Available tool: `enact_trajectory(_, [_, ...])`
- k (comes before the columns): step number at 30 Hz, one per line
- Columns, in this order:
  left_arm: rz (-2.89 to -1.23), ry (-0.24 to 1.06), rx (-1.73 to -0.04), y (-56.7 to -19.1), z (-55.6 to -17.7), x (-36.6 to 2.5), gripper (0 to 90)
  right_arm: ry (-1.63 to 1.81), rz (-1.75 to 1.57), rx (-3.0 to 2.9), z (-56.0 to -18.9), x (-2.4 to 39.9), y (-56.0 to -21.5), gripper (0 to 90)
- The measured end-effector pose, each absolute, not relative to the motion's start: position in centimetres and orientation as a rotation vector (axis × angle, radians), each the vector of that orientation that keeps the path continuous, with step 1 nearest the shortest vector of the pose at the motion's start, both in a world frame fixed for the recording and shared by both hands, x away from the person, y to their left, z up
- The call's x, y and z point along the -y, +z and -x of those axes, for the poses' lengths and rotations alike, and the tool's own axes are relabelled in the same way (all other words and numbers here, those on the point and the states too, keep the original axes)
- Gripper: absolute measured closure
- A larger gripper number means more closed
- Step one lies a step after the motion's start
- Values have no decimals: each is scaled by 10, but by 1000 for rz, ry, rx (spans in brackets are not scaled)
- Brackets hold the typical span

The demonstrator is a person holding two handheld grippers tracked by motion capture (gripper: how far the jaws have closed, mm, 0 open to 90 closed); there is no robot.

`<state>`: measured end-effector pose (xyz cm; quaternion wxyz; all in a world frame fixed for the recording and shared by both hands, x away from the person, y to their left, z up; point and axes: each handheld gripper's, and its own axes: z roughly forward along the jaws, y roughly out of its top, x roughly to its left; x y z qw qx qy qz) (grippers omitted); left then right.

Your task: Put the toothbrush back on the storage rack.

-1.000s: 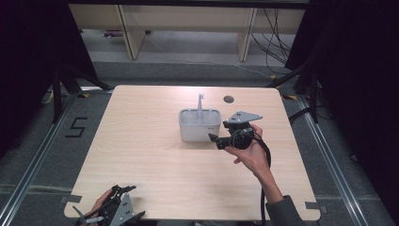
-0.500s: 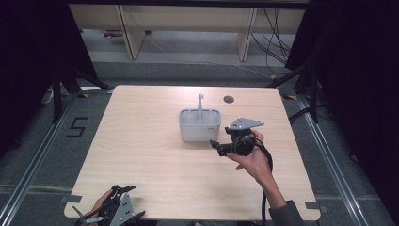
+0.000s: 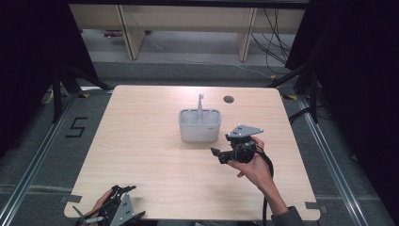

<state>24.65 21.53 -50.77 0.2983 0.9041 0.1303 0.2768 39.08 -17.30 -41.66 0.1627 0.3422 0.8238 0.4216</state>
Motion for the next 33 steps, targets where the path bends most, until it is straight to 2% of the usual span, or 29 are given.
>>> enact_trajectory(33, [-2405, 736, -346, -508, -246, -216, 159, 1157, -1020, -2420, -353, 187, -455, 221])
